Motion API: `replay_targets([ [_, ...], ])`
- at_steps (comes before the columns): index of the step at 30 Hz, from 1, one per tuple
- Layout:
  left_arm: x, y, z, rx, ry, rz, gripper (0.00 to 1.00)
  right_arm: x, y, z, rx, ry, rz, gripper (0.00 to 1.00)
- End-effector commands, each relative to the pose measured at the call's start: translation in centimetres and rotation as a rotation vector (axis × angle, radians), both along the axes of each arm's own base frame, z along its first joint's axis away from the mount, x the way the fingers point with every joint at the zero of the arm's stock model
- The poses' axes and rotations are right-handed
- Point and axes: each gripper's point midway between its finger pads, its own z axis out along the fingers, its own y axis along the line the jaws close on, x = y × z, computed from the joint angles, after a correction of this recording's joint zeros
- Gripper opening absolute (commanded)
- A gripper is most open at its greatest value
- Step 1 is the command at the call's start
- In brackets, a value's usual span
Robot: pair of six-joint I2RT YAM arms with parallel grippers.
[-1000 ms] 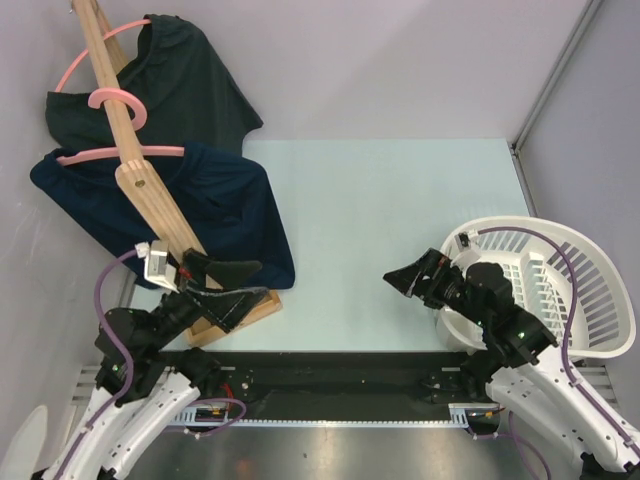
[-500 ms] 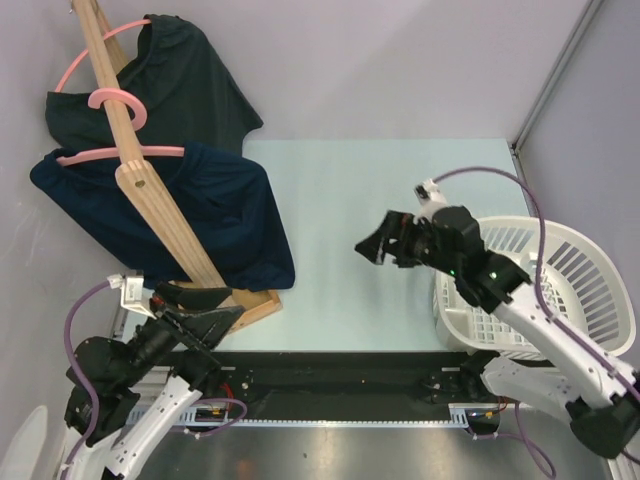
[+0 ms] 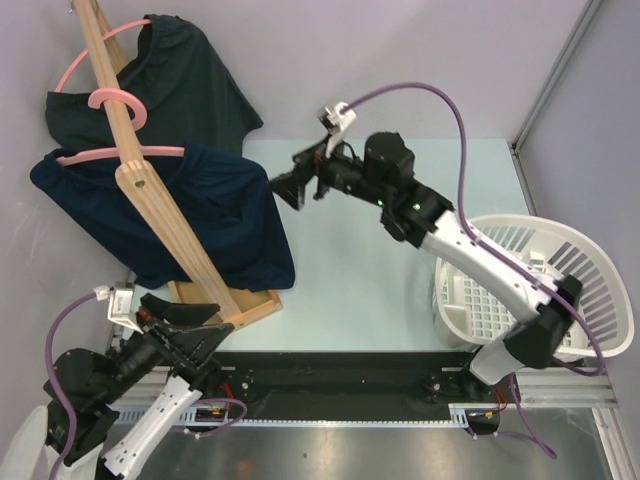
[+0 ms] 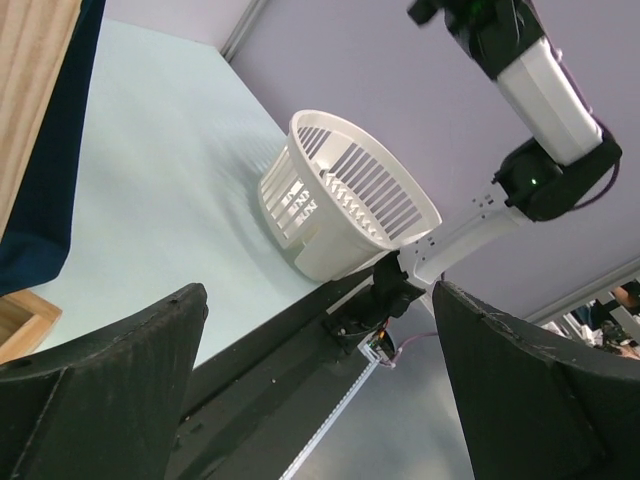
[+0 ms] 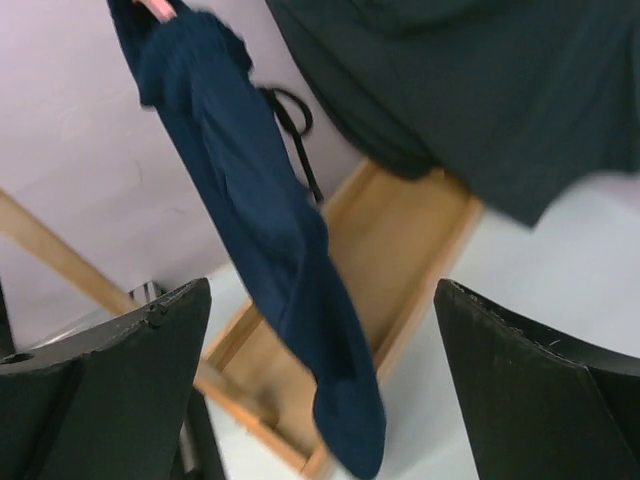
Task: Remove the shorts from the hanger
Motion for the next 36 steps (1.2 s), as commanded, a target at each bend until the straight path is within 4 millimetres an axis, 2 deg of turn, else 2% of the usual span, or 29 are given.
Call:
replay_targets([
  [1,-2.0,1.6,0.8,-0.004,-0.064,0.013,1.0,1.2,3.0,5.6,0.076,-0.204,0.086,1.0],
  [2,-2.1,1.7,0.9,-0.003,-0.065,0.012,1.0,1.5,3.6,5.8,0.081,-0.206,0.095,1.0],
  [3,-2.3,2.0,1.3,-0.005,-0.08,0.019,1.0,2.3,4.7,5.0,0.074,-0.197,0.105,1.0],
  [4,-2.4,2.1,1.0,0.006,-0.072,0.02,1.0,2.2,5.1,6.3,0.101,-0.215,0.12,0.99],
  [6,-2.7,2.4,1.4,0.008,-0.083,0.027,1.0,1.8,6.4,6.3,0.103,-0.215,0.195,0.94],
  [7,-2.8,2.5,1.4,0.011,-0.084,0.027,1.0,2.2,7.7,4.9,0.086,-0.195,0.232,0.91],
  [8,-2.8,2.5,1.2,0.018,-0.076,0.03,1.0,1.2,8.0,6.1,0.109,-0.201,0.293,0.87],
  [9,-3.0,2.7,1.4,0.018,-0.085,0.029,1.0,1.0,8.7,5.8,0.109,-0.187,0.325,0.84],
  [10,-3.0,2.8,1.5,0.017,-0.083,0.032,0.99,1.5,9.6,4.6,0.097,-0.164,0.348,0.82],
  [11,-3.0,2.8,1.4,0.021,-0.083,0.036,1.0,0.8,9.9,5.2,0.114,-0.163,0.396,0.76],
  [12,-3.2,2.9,1.4,0.019,-0.082,0.034,1.0,0.9,10.3,5.0,0.116,-0.155,0.409,0.73],
  [13,-3.2,3.0,1.3,0.021,-0.079,0.037,1.0,1.3,11.0,3.9,0.11,-0.127,0.417,0.68],
  [14,-3.3,3.0,1.4,0.02,-0.08,0.035,1.0,1.1,11.2,3.9,0.114,-0.118,0.437,0.58],
  [17,-3.4,3.1,1.3,0.018,-0.078,0.037,1.0,0.7,11.6,3.6,0.125,-0.079,0.476,0.45],
  [19,-3.4,3.1,1.4,0.016,-0.078,0.036,1.0,0.2,11.5,4.2,0.146,-0.079,0.496,0.41],
  [26,-3.3,2.9,1.5,0.003,-0.072,0.029,1.0,-1.1,11.1,6.2,0.197,-0.066,0.551,0.15],
  [28,-3.3,2.7,1.4,-0.001,-0.069,0.02,1.0,-1.5,11.0,6.9,0.211,-0.063,0.564,0.12],
  [31,-3.3,2.5,1.5,-0.012,-0.064,0.013,1.0,-1.4,10.4,8.1,0.245,-0.051,0.565,0.01],
  [36,-3.3,2.5,1.5,-0.023,-0.062,0.013,1.0,-1.2,8.8,10.7,0.355,0.024,0.589,0.0],
])
